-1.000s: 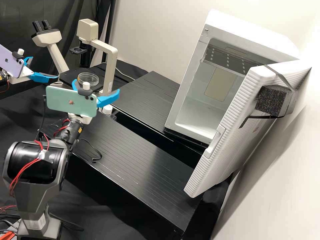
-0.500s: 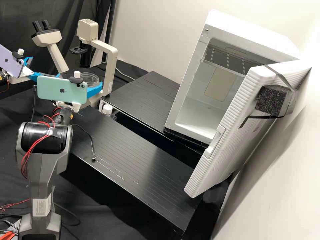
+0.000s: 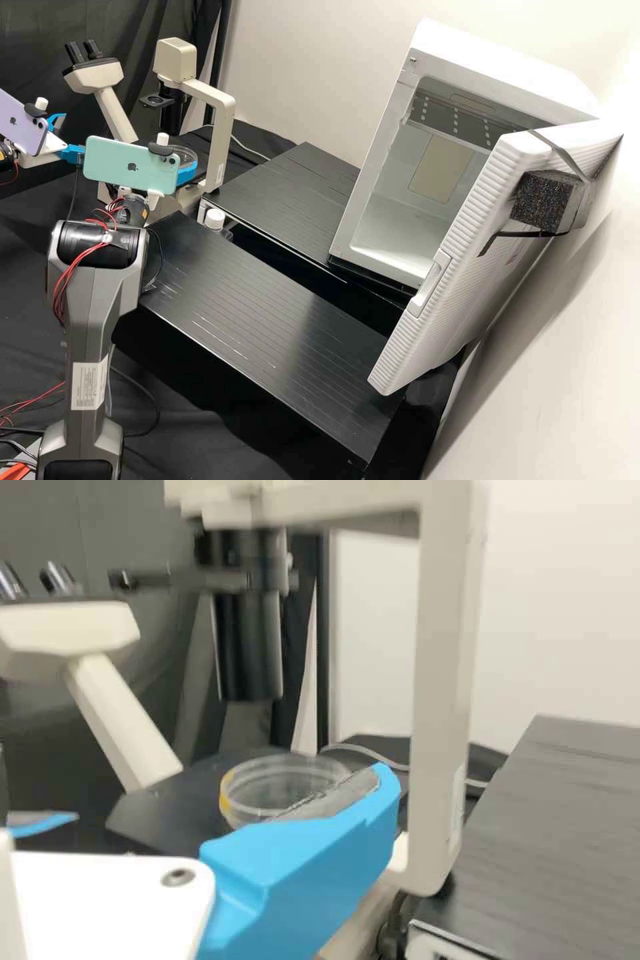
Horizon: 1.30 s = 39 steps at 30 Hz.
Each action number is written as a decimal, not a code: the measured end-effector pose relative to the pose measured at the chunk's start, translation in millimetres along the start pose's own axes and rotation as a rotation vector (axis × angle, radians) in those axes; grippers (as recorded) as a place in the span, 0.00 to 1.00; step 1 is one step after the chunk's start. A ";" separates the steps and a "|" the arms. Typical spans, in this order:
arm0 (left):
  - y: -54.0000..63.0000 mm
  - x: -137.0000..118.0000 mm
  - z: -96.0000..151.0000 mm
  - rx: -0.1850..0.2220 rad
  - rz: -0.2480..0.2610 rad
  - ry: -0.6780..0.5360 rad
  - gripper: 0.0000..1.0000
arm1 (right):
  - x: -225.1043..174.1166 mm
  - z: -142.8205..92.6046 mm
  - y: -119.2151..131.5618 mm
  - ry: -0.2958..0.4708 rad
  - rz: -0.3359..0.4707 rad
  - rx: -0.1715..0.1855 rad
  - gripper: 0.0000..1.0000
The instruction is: Return the petri dish to the incubator.
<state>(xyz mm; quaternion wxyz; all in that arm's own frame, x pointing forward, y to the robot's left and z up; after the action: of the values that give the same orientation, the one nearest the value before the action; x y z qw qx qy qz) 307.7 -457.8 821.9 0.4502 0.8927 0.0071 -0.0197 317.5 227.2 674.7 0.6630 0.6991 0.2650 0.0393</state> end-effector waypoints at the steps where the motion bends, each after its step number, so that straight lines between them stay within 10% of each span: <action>1: 0.0 0.0 0.0 0.000 0.000 0.000 1.00 | 3.1 2.3 -2.9 -0.005 -0.005 -0.008 1.00; 27: 0.0 0.0 0.0 0.000 0.000 0.000 1.00 | 55.8 14.8 -15.9 -0.070 0.052 0.001 1.00; 39: 0.0 0.0 0.0 0.000 0.000 0.000 1.00 | 76.8 4.5 -4.3 -0.091 0.046 -0.049 1.00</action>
<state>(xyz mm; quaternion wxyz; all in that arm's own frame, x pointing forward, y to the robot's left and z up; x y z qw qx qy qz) 307.7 -457.8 821.9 0.4502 0.8927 0.0071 -0.0197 383.6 255.5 647.3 0.6902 0.6895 0.2175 0.0292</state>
